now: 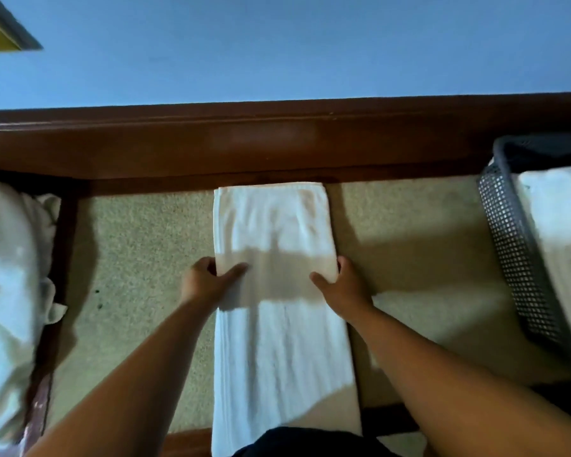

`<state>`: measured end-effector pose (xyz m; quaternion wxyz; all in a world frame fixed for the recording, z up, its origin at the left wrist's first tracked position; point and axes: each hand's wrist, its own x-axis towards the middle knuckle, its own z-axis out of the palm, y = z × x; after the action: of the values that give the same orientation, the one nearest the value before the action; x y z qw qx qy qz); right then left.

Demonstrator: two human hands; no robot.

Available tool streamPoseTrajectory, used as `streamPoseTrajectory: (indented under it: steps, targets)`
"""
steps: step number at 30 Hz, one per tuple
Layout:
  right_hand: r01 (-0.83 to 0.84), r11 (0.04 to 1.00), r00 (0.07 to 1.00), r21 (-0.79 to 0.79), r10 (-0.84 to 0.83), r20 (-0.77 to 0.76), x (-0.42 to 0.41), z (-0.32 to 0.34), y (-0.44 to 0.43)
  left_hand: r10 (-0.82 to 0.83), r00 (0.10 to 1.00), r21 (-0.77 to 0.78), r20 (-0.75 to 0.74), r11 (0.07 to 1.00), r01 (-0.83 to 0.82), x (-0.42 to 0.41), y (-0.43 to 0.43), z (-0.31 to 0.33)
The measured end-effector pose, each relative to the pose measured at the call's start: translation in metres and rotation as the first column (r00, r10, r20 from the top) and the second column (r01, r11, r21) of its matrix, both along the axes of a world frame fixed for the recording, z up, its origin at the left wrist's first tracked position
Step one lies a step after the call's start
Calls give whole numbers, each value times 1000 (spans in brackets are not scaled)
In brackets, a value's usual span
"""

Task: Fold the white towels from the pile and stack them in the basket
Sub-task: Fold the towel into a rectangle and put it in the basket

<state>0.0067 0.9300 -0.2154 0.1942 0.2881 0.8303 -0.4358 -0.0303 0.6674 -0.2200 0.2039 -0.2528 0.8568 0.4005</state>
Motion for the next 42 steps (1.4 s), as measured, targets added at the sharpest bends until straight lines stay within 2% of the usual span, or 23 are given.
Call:
streamPoseTrajectory:
  steps: [3,7,10,13,15,18,22,24,28,30,33,37,42]
  targets:
    - [100,987,989,-125,-84,124,68,-5,1,10,992,210,129,977,-37,79,-5,0]
    - [231,933,957,-278,-166,238,155,-7,5,19,948,443,316,881,-165,174,-13,4]
    - [210,951,961,-228,-157,227,208,0,0,-58,907,520,416,834,-185,221,-21,12]
    - [214,962,968,-172,-185,169,246,13,-3,-143,899,576,414,806,-137,246,-32,13]
    - [220,962,966,-161,-193,170,269,13,-6,-187,902,577,389,813,-80,262,-40,12]
    - [277,933,952,-230,-235,195,305,13,-17,-219,905,570,364,821,-31,290,-50,8]
    - [337,891,927,-306,-256,275,356,15,-37,-178,921,544,346,838,-42,334,-58,2]
    - [297,902,927,-315,-193,321,379,14,-46,-145,933,510,330,859,-46,359,-60,-2]
    - [148,966,954,-214,-82,289,414,8,-49,-89,965,317,245,948,7,396,-52,11]
    - [117,985,960,-123,-81,268,422,14,-41,25,984,231,177,971,-66,406,-49,19]
    - [11,999,976,-53,1,218,428,33,-26,172,982,272,79,944,-187,420,-44,27]
    - [16,986,996,-169,-1,91,432,57,-11,254,967,362,-15,903,-231,444,-24,45]
    - [119,933,993,-341,-102,66,474,65,12,152,983,312,-100,943,-114,491,5,60]
